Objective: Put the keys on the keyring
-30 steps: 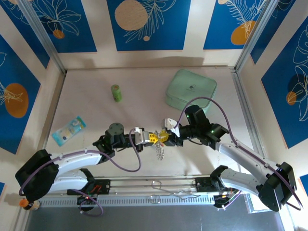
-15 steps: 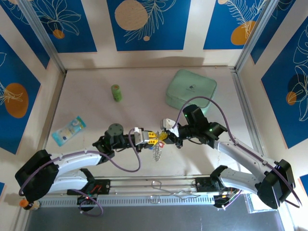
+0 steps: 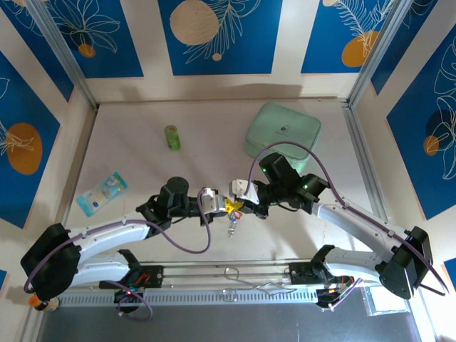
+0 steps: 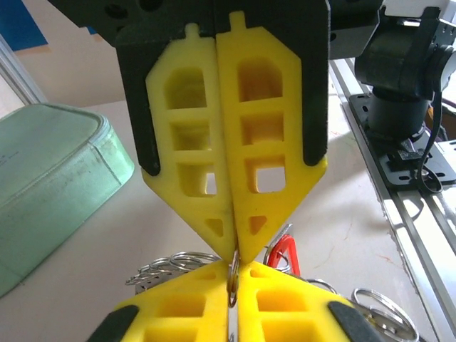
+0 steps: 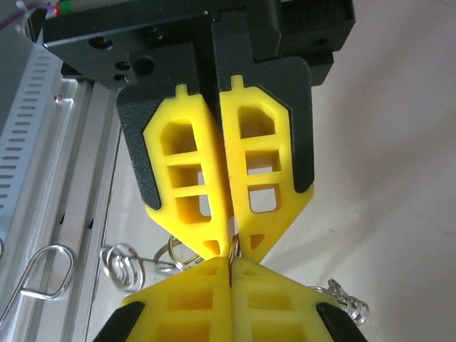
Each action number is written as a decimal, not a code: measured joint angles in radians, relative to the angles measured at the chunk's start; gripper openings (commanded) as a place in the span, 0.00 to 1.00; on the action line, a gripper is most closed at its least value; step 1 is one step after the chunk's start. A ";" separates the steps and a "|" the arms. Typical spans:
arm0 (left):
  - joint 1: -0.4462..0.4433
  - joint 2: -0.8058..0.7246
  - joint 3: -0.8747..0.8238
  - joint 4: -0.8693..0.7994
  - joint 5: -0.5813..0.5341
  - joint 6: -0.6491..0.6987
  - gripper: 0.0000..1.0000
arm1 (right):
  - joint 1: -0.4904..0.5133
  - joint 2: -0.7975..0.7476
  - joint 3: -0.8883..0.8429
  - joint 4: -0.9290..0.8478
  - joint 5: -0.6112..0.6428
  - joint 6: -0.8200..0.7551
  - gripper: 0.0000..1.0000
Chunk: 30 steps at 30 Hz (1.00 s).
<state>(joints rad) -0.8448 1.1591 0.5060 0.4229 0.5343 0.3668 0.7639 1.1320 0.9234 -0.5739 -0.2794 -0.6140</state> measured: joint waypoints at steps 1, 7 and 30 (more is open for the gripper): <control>0.000 0.000 0.000 0.001 0.000 0.000 0.00 | 0.001 0.000 0.000 0.000 0.004 0.000 0.11; 0.000 0.000 -0.034 0.084 -0.005 -0.033 0.00 | -0.035 -0.054 -0.059 0.082 -0.044 0.055 0.29; 0.000 0.042 -0.129 0.396 -0.087 -0.146 0.00 | -0.065 -0.228 -0.252 0.258 -0.049 0.309 0.34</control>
<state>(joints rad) -0.8448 1.2007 0.3775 0.8188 0.4469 0.2203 0.6987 0.9039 0.6712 -0.3157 -0.3283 -0.3054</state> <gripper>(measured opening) 0.056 0.344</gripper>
